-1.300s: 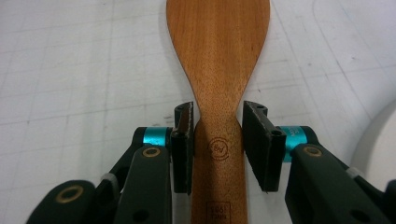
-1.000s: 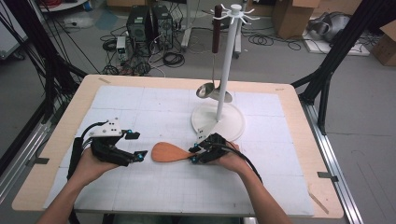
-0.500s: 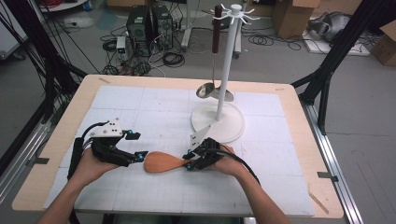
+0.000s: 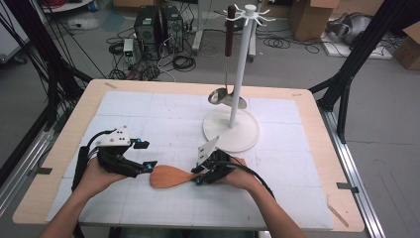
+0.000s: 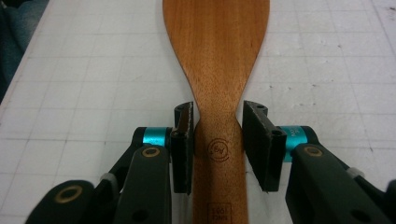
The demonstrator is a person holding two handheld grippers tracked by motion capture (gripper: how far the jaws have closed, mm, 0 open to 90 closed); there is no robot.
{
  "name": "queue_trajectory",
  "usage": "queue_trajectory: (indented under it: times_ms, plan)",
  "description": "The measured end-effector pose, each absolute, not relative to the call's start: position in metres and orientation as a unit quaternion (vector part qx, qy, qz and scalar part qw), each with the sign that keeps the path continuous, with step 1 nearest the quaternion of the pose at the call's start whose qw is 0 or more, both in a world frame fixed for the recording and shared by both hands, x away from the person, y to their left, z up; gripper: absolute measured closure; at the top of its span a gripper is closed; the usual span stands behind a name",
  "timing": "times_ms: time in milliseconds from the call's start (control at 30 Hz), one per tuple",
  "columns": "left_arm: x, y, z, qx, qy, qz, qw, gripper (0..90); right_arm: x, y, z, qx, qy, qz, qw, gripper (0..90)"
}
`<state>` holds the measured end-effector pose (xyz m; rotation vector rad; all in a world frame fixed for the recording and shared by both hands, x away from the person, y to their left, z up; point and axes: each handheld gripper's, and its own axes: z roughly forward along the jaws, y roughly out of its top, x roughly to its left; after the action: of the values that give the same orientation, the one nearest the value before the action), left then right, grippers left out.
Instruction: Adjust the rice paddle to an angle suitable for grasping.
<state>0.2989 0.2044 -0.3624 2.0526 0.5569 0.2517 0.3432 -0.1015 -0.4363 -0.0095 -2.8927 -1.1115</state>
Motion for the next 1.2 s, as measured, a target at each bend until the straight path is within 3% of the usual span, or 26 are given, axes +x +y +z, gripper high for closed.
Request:
queue_trajectory:
  times_ms: [233, 367, 867, 1200]
  plan:
    - [0.298, 0.203, -0.363, 0.843, 0.224, 0.101, 0.478, 25.9, 0.339, -0.115, -0.433, -0.032, -0.926, -0.376, 0.009, 54.9]
    - [0.298, 0.203, -0.363, 0.843, 0.224, 0.102, 0.478, 25.9, 0.334, -0.126, -0.431, -0.040, -0.926, -0.376, -0.001, 54.7]
    - [0.299, 0.200, -0.365, 0.845, 0.220, 0.097, 0.477, 26.0, 0.327, -0.144, -0.437, -0.039, -0.933, -0.356, -0.026, 59.2]
    - [0.299, 0.188, -0.369, 0.852, 0.211, 0.086, 0.471, 26.7, 0.329, -0.144, -0.437, -0.025, -0.933, -0.359, -0.015, 64.9]
